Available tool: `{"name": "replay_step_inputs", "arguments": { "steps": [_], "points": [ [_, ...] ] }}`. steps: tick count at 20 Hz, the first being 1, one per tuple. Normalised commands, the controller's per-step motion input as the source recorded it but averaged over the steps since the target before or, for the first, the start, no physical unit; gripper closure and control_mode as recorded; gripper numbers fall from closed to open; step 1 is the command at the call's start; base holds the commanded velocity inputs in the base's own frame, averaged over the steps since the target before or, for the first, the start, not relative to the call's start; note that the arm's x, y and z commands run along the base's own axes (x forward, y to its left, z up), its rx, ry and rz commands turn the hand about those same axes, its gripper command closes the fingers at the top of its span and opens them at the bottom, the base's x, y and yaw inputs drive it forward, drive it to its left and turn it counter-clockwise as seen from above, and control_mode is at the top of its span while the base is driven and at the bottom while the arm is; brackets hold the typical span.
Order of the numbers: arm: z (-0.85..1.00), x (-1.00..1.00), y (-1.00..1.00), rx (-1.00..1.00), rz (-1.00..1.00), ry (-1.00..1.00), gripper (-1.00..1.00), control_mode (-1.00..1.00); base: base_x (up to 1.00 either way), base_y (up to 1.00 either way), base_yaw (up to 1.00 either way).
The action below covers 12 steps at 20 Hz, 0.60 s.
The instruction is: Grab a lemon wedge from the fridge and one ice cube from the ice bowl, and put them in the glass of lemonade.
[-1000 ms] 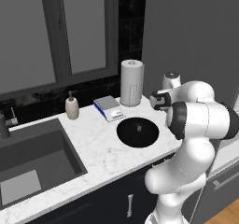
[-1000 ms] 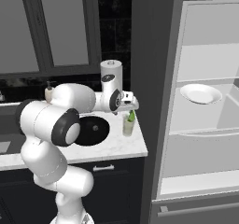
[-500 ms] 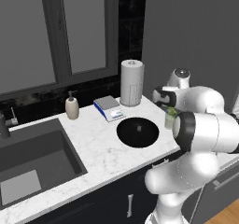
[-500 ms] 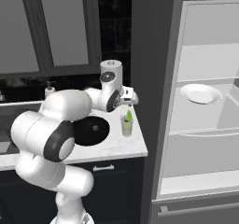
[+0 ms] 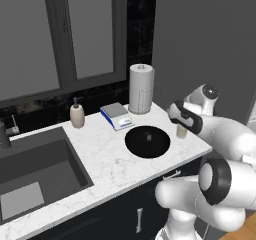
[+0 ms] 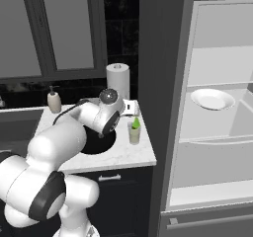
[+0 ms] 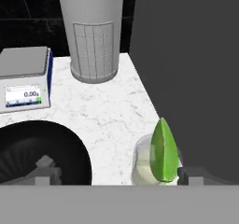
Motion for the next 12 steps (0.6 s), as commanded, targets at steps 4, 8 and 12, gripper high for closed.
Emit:
{"name": "replay_step_inputs", "arguments": {
  "steps": [4, 8, 12],
  "points": [
    [0.00, 0.01, 0.82, 0.00, 0.00, 0.00, -1.00, -1.00, 0.00, 0.00, 0.00],
    [0.00, 0.01, 0.33, 0.00, 0.00, 0.00, -1.00, -1.00, 0.00, 0.00, 0.00],
    [0.01, -0.06, 0.00, 0.00, 0.00, -0.03, -1.00, -1.00, 0.00, 0.00, 0.00]
  ]
}}
